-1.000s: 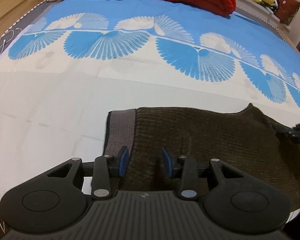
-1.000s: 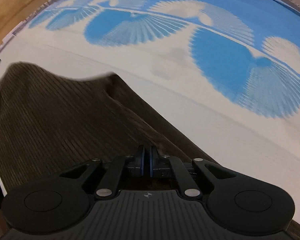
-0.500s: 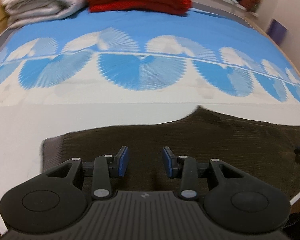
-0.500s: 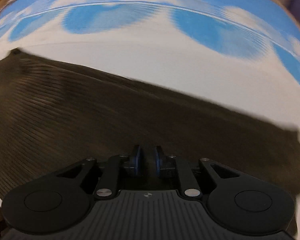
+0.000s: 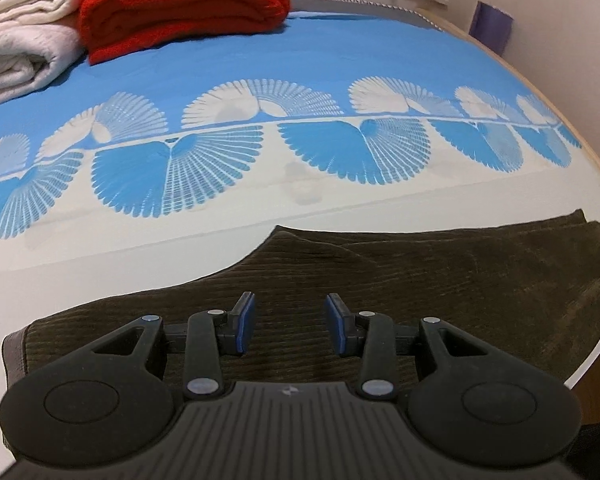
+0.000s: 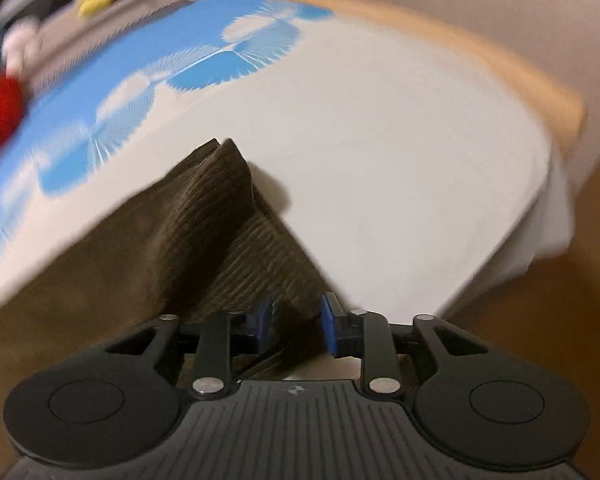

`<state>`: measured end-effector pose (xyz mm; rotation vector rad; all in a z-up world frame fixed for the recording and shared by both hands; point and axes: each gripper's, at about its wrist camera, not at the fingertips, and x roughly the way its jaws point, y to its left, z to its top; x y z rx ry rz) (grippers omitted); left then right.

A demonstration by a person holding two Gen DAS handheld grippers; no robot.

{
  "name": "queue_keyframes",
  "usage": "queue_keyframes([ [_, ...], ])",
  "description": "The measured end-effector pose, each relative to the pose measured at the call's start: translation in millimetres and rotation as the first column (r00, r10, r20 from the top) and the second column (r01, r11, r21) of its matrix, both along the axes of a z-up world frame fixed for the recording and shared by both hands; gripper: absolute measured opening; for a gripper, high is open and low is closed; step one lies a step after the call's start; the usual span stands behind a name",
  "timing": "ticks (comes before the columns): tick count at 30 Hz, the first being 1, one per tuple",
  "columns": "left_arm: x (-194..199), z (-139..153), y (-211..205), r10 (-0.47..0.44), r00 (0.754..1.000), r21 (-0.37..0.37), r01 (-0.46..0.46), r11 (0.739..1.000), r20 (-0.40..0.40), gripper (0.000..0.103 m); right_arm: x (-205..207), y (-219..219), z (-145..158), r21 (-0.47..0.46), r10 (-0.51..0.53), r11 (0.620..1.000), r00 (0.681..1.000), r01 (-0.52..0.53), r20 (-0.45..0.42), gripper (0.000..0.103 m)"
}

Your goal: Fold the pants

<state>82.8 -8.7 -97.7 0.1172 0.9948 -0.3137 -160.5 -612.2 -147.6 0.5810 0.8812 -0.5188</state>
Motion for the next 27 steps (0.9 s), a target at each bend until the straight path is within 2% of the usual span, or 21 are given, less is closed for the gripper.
queue_keyframes([
  [3, 1, -5, -7, -0.001, 1.000, 0.014, 0.001, 1.000, -0.009, 0.042, 5, -3, -9, 0.084, -0.053, 0.995, 0.999, 0.052, 0.005, 0.032],
  [7, -1, -9, -10, -0.006, 1.000, 0.029, 0.007, 1.000, -0.020, 0.042, 19, -6, -16, 0.123, -0.120, 0.986, 0.992, 0.116, 0.029, 0.037],
  [8, -1, -10, -10, -0.009, 1.000, 0.032, 0.010, 0.999, -0.021, 0.042, 23, -4, -15, 0.111, -0.123, 0.987, 0.992, 0.119, 0.030, 0.034],
  [9, -1, -10, -11, -0.012, 1.000, 0.032, 0.013, 0.999, -0.020, 0.042, 26, -1, -14, 0.083, -0.115, 0.990, 0.993, 0.112, 0.032, 0.012],
  [10, -2, -10, -10, -0.014, 1.000, 0.034, 0.014, 0.999, -0.018, 0.042, 31, 1, -11, 0.046, -0.098, 0.994, 0.994, 0.096, 0.039, 0.012],
  [12, -1, -9, -8, -0.009, 1.000, 0.030, 0.009, 0.999, -0.016, 0.042, 30, 9, 8, -0.010, -0.070, 0.997, 0.988, 0.072, 0.135, 0.011],
  [14, 0, -9, -5, -0.003, 1.000, 0.026, 0.003, 1.000, -0.016, 0.042, 14, 14, 34, -0.033, -0.092, 0.994, 0.946, 0.107, 0.311, 0.010],
  [15, 0, -9, -5, -0.002, 1.000, 0.026, 0.003, 1.000, -0.015, 0.042, 4, 10, 37, -0.002, -0.152, 0.987, 0.924, 0.163, 0.350, 0.010],
  [16, 1, -8, -4, -0.002, 1.000, 0.025, 0.003, 1.000, -0.014, 0.042, -4, 3, 29, 0.051, -0.236, 0.971, 0.917, 0.233, 0.322, 0.010],
  [17, 1, -8, -4, -0.003, 1.000, 0.023, 0.003, 1.000, -0.015, 0.042, -7, -3, 13, 0.094, -0.305, 0.952, 0.924, 0.291, 0.230, 0.011],
  [18, 1, -7, -3, -0.005, 1.000, 0.021, 0.005, 1.000, -0.015, 0.042, -7, -7, -4, 0.127, -0.341, 0.937, 0.932, 0.326, 0.127, 0.011],
  [19, 1, -7, -3, -0.006, 1.000, 0.019, 0.006, 1.000, -0.015, 0.042, -9, -10, -19, 0.170, -0.362, 0.922, 0.930, 0.348, 0.058, 0.012],
  [20, 0, -7, -2, -0.007, 1.000, 0.017, 0.007, 1.000, -0.015, 0.042, -12, -12, -25, 0.198, -0.371, 0.914, 0.926, 0.353, 0.063, 0.012],
  [23, -2, -6, -3, -0.020, 1.000, 0.010, 0.020, 1.000, -0.012, 0.042, -12, -8, -17, 0.162, -0.342, 0.931, 0.937, 0.328, 0.072, 0.018],
  [25, -3, -6, -2, -0.022, 1.000, 0.011, 0.022, 1.000, -0.011, 0.042, -21, -5, -17, 0.180, -0.388, 0.910, 0.920, 0.373, 0.057, 0.032],
  [27, -2, -5, -1, -0.014, 1.000, 0.008, 0.014, 1.000, -0.012, 0.042, -30, -3, -21, 0.235, -0.448, 0.873, 0.893, 0.427, 0.044, 0.038],
])
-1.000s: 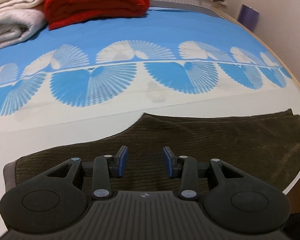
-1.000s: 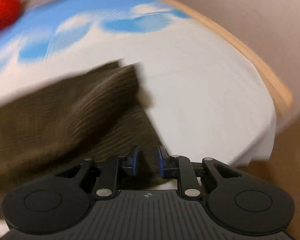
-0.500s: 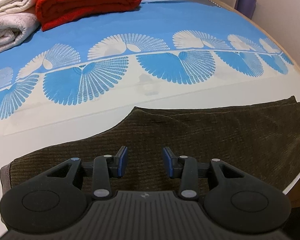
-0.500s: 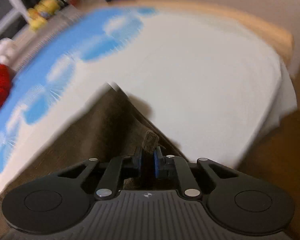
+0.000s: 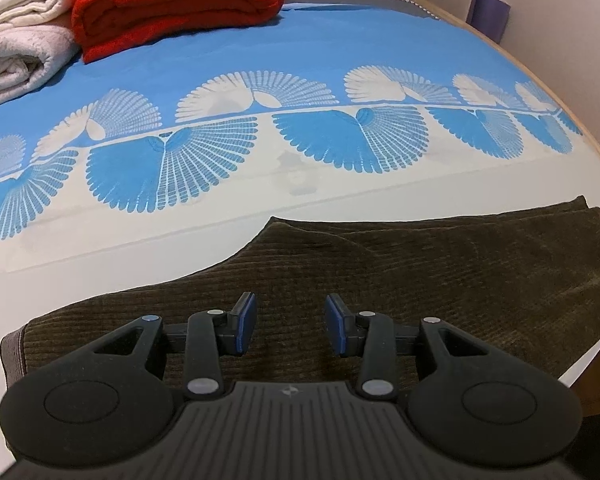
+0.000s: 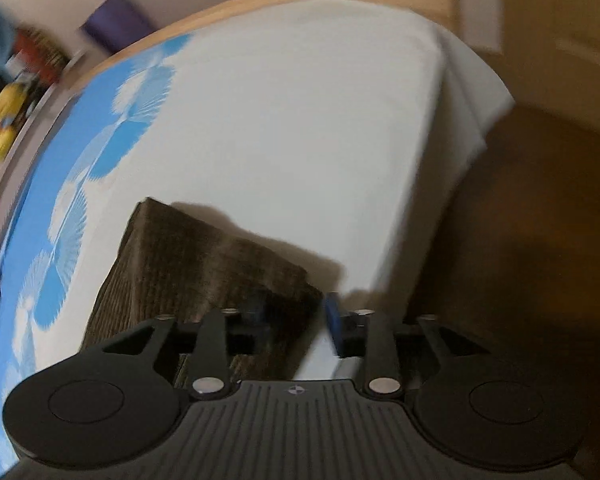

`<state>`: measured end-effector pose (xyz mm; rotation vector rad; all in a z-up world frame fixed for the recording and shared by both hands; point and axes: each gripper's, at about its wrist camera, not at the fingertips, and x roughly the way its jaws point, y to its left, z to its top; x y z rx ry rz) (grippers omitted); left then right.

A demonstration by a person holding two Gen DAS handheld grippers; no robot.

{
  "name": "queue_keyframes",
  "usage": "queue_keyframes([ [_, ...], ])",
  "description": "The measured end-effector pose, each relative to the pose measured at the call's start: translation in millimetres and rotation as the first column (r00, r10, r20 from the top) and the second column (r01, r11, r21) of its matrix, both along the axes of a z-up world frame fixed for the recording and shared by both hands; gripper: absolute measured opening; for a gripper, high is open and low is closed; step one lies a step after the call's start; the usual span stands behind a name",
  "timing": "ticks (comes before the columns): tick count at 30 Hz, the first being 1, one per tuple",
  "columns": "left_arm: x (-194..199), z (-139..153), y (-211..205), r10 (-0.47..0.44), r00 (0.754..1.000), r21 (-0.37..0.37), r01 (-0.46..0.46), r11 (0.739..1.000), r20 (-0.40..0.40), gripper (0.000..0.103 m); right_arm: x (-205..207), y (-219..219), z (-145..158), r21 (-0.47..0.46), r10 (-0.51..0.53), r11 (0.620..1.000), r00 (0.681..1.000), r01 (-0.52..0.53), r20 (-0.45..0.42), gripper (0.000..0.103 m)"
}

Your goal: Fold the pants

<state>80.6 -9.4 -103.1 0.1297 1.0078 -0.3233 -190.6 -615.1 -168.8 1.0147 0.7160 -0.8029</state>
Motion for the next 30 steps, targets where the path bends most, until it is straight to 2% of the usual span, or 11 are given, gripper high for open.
queue_keyframes([
  [6, -2, 1, 2, -0.009, 1.000, 0.005, 0.009, 1.000, 0.001, 0.043, 7, 4, -15, 0.120, -0.002, 0.993, 0.999, -0.004, 0.046, 0.045],
  [11, -3, 1, 12, 0.006, 1.000, 0.012, -0.006, 1.000, 0.004, 0.043, 9, -1, -21, 0.153, -0.076, 0.986, 0.995, 0.064, 0.070, 0.050],
  [12, -3, 1, 14, 0.011, 1.000, 0.011, -0.011, 1.000, 0.005, 0.043, 10, -1, -20, 0.147, -0.084, 0.987, 0.994, 0.072, 0.072, 0.044],
  [13, -3, 2, 17, 0.017, 1.000, 0.009, -0.017, 1.000, 0.007, 0.043, 12, 0, -20, 0.135, -0.092, 0.988, 0.993, 0.081, 0.072, 0.028],
  [15, -4, 4, 23, 0.027, 1.000, 0.000, -0.027, 1.000, 0.010, 0.043, 15, 3, -17, 0.116, -0.101, 0.989, 0.993, 0.092, 0.068, 0.016],
  [17, -4, 7, 30, 0.040, 0.999, -0.011, -0.040, 0.999, 0.016, 0.043, 20, 12, -5, 0.060, -0.103, 0.993, 0.992, 0.098, 0.071, 0.013],
  [21, -3, 15, 50, 0.077, 0.997, -0.042, -0.076, 0.996, 0.030, 0.043, 46, 61, 49, -0.235, 0.016, 0.972, 0.997, 0.002, 0.074, 0.012],
  [23, -3, 17, 58, 0.093, 0.995, -0.047, -0.092, 0.995, 0.033, 0.043, 62, 103, 81, -0.409, 0.106, 0.910, 0.992, -0.069, 0.067, 0.012],
  [25, -3, 19, 69, 0.108, 0.993, -0.050, -0.106, 0.993, 0.038, 0.043, 79, 160, 112, -0.573, 0.204, 0.807, 0.978, -0.147, 0.037, 0.012],
  [28, -5, 20, 85, 0.131, 0.991, -0.052, -0.129, 0.990, 0.040, 0.043, 96, 271, 147, -0.772, 0.385, 0.579, 0.923, -0.264, -0.027, 0.012],
  [30, -9, 20, 98, 0.146, 0.988, -0.054, -0.144, 0.988, 0.041, 0.043, 97, 360, 152, -0.857, 0.538, 0.390, 0.838, -0.338, -0.086, 0.012],
])
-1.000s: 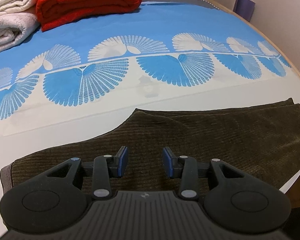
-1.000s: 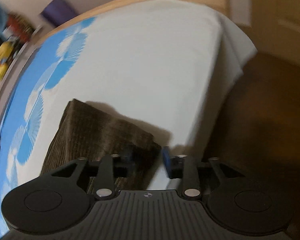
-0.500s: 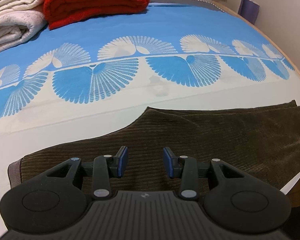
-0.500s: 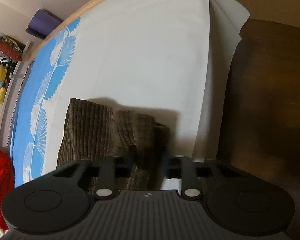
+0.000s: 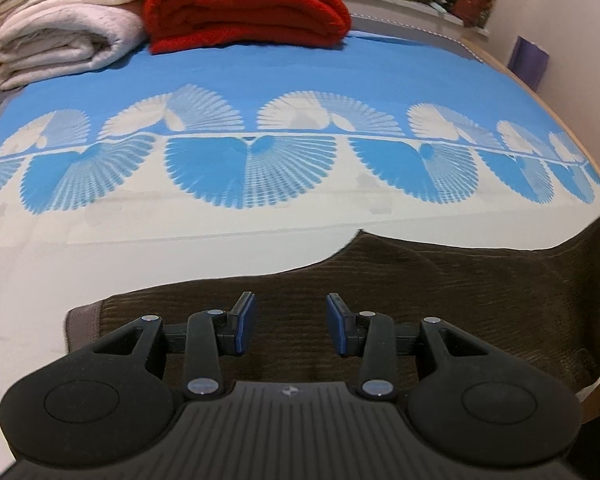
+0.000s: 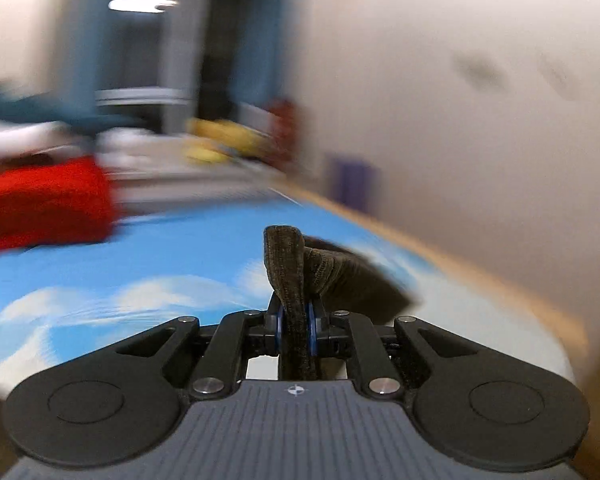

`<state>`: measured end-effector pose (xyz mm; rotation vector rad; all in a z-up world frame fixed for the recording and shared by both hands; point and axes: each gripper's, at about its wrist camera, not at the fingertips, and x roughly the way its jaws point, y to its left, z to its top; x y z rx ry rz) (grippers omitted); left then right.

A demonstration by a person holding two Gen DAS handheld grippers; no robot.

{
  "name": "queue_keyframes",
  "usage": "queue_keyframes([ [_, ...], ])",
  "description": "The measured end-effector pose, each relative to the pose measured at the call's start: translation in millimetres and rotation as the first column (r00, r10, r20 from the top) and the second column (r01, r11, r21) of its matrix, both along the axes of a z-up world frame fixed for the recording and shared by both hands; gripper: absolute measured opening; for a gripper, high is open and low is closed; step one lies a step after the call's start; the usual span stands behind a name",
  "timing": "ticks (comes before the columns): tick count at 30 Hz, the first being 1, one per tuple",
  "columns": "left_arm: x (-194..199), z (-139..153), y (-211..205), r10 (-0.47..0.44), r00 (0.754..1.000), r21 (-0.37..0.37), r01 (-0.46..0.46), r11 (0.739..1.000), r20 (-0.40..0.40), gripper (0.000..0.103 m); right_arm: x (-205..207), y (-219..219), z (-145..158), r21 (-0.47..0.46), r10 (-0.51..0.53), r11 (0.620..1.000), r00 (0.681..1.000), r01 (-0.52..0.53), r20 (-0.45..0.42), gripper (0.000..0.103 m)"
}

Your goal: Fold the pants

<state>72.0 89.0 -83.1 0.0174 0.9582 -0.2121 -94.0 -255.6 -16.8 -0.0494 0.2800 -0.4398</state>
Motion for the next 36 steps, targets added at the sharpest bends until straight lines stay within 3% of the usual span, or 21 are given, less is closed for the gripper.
queue_keyframes([
  [3, -5, -2, 20, 0.026, 1.000, 0.005, -0.026, 1.000, -0.007, 0.043, -9, 111, -25, -0.165, 0.261, 0.950, 0.964, -0.266, -0.055, 0.013],
  [5, -8, -3, 34, 0.042, 0.999, 0.010, -0.042, 0.999, -0.011, 0.043, -13, 169, -62, -0.213, 0.429, 0.862, 0.886, -0.460, -0.177, 0.016],
  [6, -10, -4, 40, 0.050, 0.999, 0.011, -0.050, 0.999, -0.012, 0.043, -12, 194, -87, -0.198, 0.508, 0.797, 0.811, -0.570, -0.289, 0.016],
  [9, -14, -5, 59, 0.079, 0.997, 0.006, -0.079, 0.997, -0.016, 0.043, -19, 234, -156, -0.033, 0.637, 0.605, 0.508, -0.795, -0.579, 0.019],
  [10, -15, -5, 65, 0.087, 0.996, 0.004, -0.087, 0.996, -0.018, 0.043, -26, 240, -168, -0.071, 0.614, 0.583, 0.496, -0.809, -0.614, 0.022],
  [11, -16, -5, 70, 0.093, 0.995, 0.003, -0.093, 0.996, -0.018, 0.043, -36, 244, -170, -0.156, 0.600, 0.547, 0.516, -0.822, -0.612, 0.022],
  [12, -16, -4, 75, 0.099, 0.995, 0.002, -0.099, 0.995, -0.015, 0.043, -40, 246, -168, -0.187, 0.589, 0.513, 0.503, -0.838, -0.632, 0.022],
  [13, -17, -3, 78, 0.104, 0.995, 0.001, -0.104, 0.995, -0.012, 0.043, -39, 244, -161, -0.168, 0.602, 0.508, 0.487, -0.845, -0.633, 0.021],
  [15, -16, -3, 86, 0.118, 0.993, -0.004, -0.118, 0.993, -0.009, 0.043, -35, 231, -143, -0.099, 0.652, 0.536, 0.486, -0.838, -0.582, 0.022],
  [19, -15, -3, 89, 0.132, 0.991, -0.006, -0.132, 0.991, -0.020, 0.043, -39, 227, -141, -0.088, 0.653, 0.582, 0.529, -0.808, -0.542, 0.040],
  [25, -19, -10, 74, 0.088, 0.996, 0.038, -0.086, 0.996, -0.028, 0.044, -21, 235, -159, -0.050, 0.641, 0.583, 0.496, -0.811, -0.586, 0.042],
  [31, -22, -17, 79, 0.100, 0.994, 0.064, -0.097, 0.993, -0.048, 0.045, -7, 240, -162, -0.010, 0.643, 0.597, 0.486, -0.802, -0.592, 0.046],
  [36, -22, -20, 82, 0.101, 0.993, 0.076, -0.097, 0.992, -0.056, 0.046, 3, 242, -165, 0.022, 0.662, 0.572, 0.445, -0.820, -0.603, 0.044],
])
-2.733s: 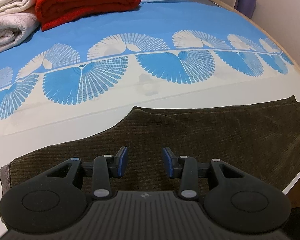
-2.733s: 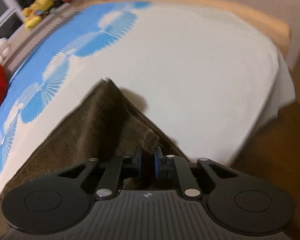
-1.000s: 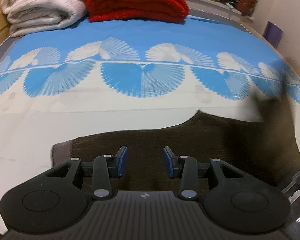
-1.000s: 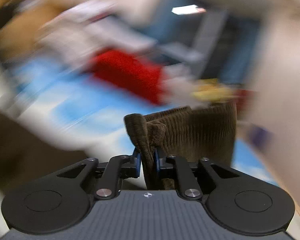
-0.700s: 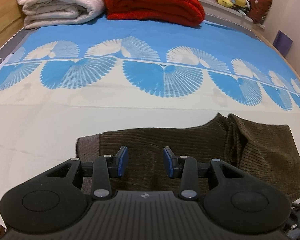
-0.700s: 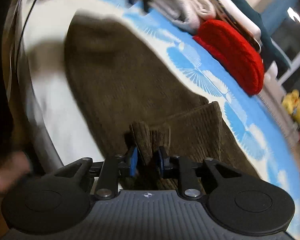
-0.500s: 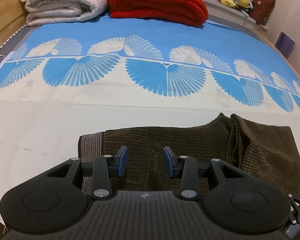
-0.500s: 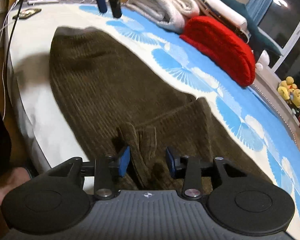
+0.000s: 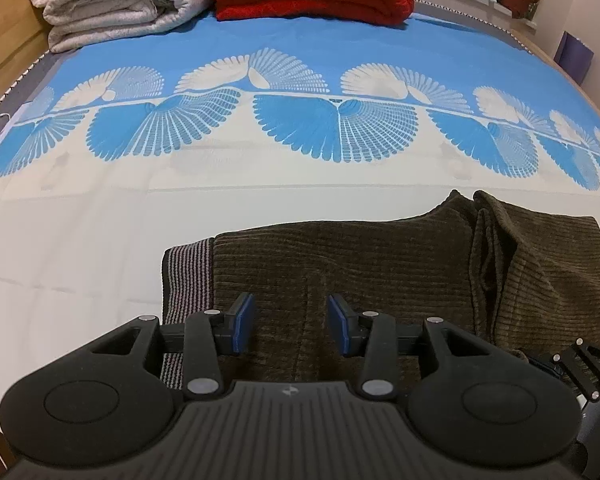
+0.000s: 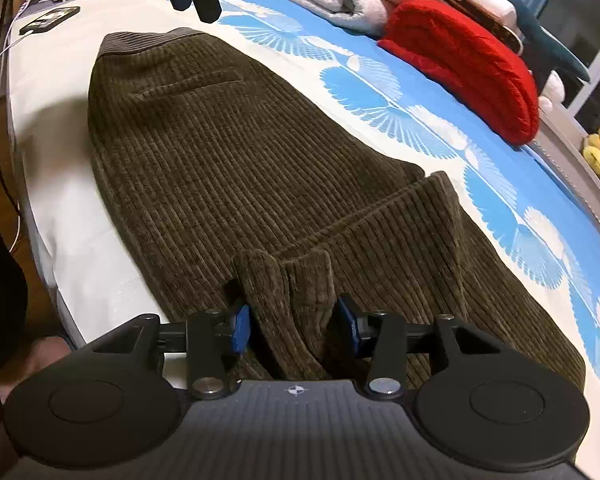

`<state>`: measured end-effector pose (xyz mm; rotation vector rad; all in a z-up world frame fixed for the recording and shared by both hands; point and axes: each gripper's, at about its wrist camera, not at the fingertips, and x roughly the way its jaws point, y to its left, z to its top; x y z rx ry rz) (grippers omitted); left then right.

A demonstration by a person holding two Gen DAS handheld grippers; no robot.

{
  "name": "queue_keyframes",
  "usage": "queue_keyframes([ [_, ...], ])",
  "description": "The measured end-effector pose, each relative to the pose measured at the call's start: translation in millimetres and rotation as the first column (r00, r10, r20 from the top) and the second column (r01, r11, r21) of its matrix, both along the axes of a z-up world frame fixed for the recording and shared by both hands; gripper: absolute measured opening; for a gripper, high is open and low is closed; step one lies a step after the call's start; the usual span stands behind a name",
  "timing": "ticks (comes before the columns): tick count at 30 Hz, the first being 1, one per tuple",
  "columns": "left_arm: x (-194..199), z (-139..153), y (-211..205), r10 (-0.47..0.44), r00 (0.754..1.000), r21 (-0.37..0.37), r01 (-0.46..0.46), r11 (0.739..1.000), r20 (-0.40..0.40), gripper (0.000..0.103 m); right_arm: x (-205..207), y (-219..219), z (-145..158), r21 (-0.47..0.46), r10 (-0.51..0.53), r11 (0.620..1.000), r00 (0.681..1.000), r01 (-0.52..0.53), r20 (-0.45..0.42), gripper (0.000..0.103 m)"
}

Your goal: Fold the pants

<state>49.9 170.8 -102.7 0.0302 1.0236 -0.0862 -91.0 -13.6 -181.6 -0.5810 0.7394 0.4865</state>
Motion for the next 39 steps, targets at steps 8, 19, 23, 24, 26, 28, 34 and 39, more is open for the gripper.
queue_keyframes([
  [8, 6, 3, -8, -0.012, 1.000, -0.009, 0.012, 1.000, 0.007, 0.046, -16, -6, 42, -0.018, 0.056, 0.998, 0.983, -0.054, 0.173, 0.030],
  [19, 13, 5, -54, -0.093, 0.996, -0.003, 0.093, 0.996, 0.014, 0.047, -47, -56, 48, 0.165, 0.101, 0.980, 0.993, -0.108, 0.055, 0.033],
  [23, 15, 3, -70, -0.116, 0.993, 0.001, 0.116, 0.993, 0.009, 0.047, -34, -125, 78, 0.320, -0.153, 0.939, 0.987, 0.128, 0.053, 0.035],
  [24, 16, 3, -76, -0.126, 0.992, 0.004, 0.126, 0.992, 0.008, 0.047, -30, -146, 79, 0.337, -0.246, 0.916, 0.968, 0.218, 0.041, 0.035],
  [26, 17, 2, -86, -0.143, 0.990, 0.006, 0.143, 0.990, 0.005, 0.047, -26, -182, 73, 0.332, -0.393, 0.868, 0.920, 0.369, 0.005, 0.035],
  [28, 17, 1, -97, -0.164, 0.986, 0.006, 0.164, 0.986, 0.005, 0.047, -22, -214, 55, 0.238, -0.532, 0.813, 0.844, 0.532, -0.070, 0.036],
  [34, 19, -8, -134, -0.252, 0.967, -0.004, 0.252, 0.968, -0.028, 0.047, -29, -271, 20, 0.195, -0.638, 0.690, 0.713, 0.697, -0.291, 0.042],
  [39, 12, -16, -172, -0.406, 0.911, -0.098, 0.399, 0.912, -0.071, 0.048, -37, -279, 32, 0.284, -0.636, 0.663, 0.721, 0.693, -0.274, 0.037],
])
